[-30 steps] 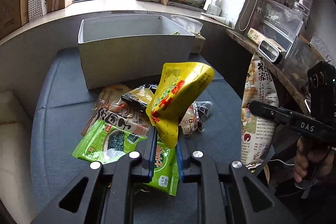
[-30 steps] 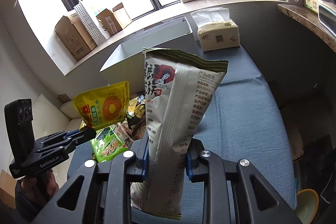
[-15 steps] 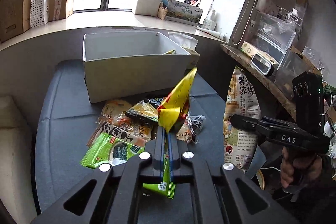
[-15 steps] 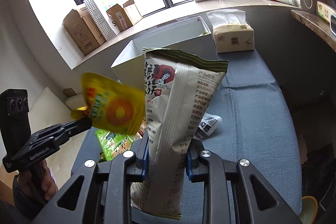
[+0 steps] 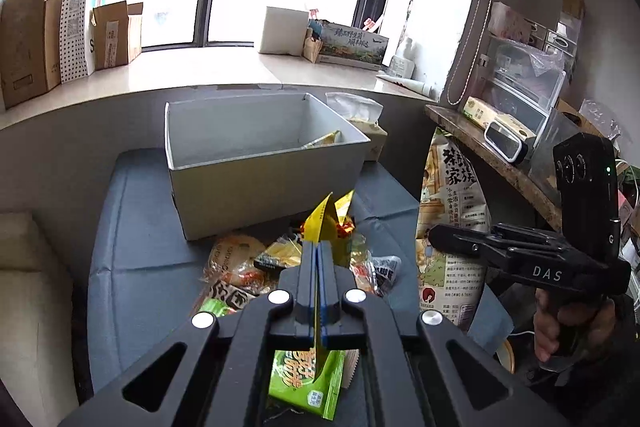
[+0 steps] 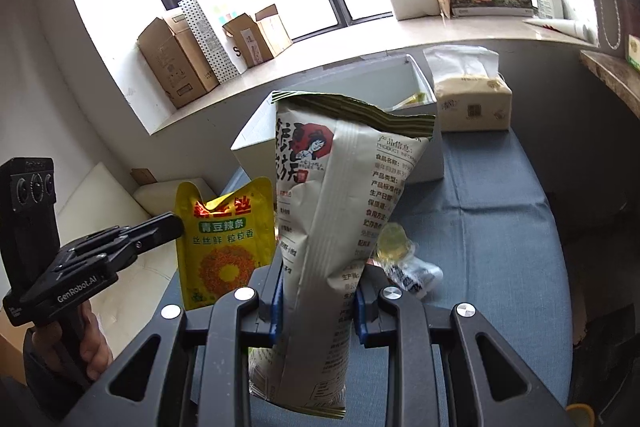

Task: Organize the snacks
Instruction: 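Carry both packs over the white box and release them inside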

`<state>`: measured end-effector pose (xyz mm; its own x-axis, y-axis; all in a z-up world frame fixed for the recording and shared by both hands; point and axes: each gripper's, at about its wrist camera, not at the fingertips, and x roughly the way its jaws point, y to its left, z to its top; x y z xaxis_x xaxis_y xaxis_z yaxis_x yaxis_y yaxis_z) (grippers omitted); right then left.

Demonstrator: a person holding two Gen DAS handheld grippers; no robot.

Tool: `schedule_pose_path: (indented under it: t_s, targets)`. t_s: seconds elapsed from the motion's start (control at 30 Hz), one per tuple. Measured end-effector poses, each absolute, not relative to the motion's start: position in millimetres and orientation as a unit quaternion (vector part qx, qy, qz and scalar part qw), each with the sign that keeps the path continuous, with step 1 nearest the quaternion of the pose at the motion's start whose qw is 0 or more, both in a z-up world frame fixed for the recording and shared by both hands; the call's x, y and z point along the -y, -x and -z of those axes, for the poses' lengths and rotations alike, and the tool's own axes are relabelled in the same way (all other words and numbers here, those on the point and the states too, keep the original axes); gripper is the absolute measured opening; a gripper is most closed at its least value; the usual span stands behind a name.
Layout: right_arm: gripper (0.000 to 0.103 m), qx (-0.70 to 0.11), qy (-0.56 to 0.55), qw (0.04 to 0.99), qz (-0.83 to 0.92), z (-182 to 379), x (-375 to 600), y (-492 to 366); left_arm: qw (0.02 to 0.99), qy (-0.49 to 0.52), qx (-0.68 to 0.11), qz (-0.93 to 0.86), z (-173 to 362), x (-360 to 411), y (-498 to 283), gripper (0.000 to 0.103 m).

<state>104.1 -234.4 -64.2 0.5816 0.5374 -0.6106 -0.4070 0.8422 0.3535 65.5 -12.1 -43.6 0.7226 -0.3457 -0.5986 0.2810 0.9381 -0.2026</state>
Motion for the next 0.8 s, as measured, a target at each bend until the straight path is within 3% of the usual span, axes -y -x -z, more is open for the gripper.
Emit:
schedule_pose_path:
  t_s: [0.47, 0.8]
  targets:
    - [0.028, -0.303, -0.045, 0.907, -0.289, -28, 192, -215, 0.963, 0.028, -0.238, 0.119, -55, -16, -169, 0.001]
    - [0.028, -0.343, -0.036, 0.906, -0.244, -18, 172, -325, 0.96, 0.013, -0.269, 0.071, -26, -19, -268, 0.001]
